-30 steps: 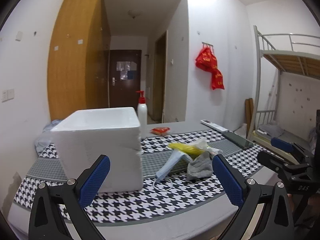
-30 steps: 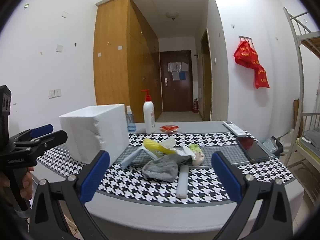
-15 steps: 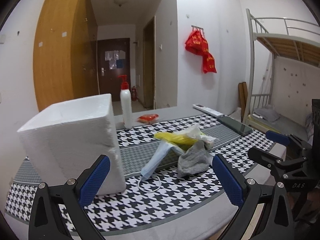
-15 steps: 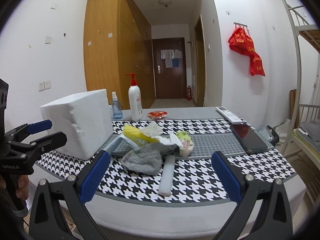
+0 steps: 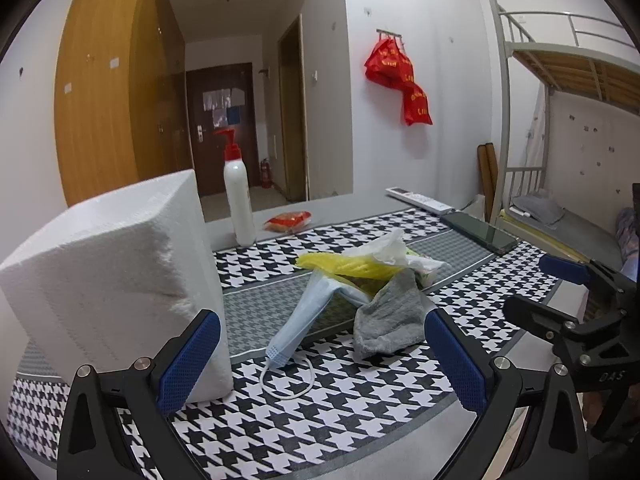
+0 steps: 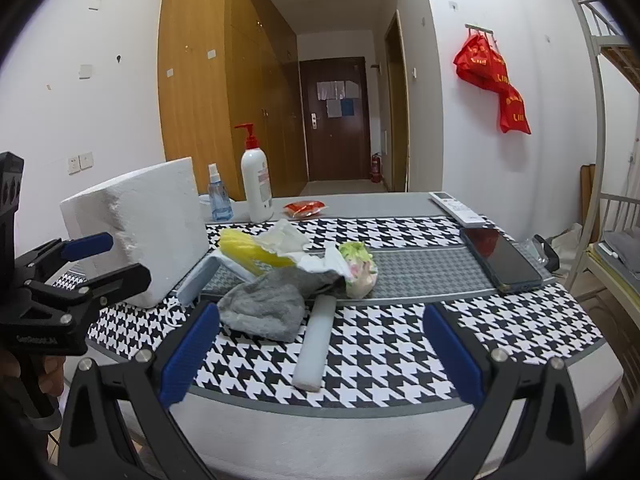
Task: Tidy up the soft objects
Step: 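Lower the left tool onto the blue face mask and close on it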
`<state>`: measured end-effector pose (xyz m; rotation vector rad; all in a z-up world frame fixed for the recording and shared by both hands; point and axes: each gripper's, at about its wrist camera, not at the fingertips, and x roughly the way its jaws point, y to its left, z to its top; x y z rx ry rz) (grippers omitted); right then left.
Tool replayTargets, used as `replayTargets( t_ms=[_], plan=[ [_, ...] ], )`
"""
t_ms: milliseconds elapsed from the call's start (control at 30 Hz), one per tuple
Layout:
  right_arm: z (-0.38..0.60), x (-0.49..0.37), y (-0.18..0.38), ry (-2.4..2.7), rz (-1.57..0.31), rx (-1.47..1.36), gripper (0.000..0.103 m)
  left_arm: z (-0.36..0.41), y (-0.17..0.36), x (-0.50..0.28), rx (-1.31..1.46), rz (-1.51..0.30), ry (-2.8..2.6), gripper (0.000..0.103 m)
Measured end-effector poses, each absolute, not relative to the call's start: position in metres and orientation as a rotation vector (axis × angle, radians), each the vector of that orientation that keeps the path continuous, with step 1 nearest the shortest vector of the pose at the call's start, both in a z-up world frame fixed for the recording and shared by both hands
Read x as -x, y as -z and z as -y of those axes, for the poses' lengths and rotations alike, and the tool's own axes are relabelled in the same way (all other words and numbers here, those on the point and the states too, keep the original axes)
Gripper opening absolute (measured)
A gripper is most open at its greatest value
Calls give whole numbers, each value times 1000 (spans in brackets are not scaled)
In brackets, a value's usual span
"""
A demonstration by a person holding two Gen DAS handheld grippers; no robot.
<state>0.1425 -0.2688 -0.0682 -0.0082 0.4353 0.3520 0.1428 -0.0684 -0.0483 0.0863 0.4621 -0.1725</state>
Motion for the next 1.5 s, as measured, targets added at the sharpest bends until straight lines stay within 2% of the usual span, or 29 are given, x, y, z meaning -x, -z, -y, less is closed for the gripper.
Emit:
replayTargets(
  t_ms=[333, 667, 1233, 1300, 1433, 1500],
  plan=[
    [270, -156, 77, -371, -459, 3, 103, 75, 58, -163, -122, -495, 146, 100],
    [265, -177, 85, -387, -511, -4, 103, 75, 67, -190, -134, -582, 148, 90],
    [255, -197, 91, -456, -553, -9, 103, 77, 80, -222, -154, -683, 121, 54],
    [252, -198, 92, -468, -557, -7, 103, 77, 83, -225, -151, -705, 119, 42],
    [250, -202, 94, -471, -563, -6, 103, 76, 82, -228, -144, -705, 139, 36],
    [249, -203, 95, -468, -572, -5, 103, 75, 83, -230, -145, -713, 134, 29]
  ],
)
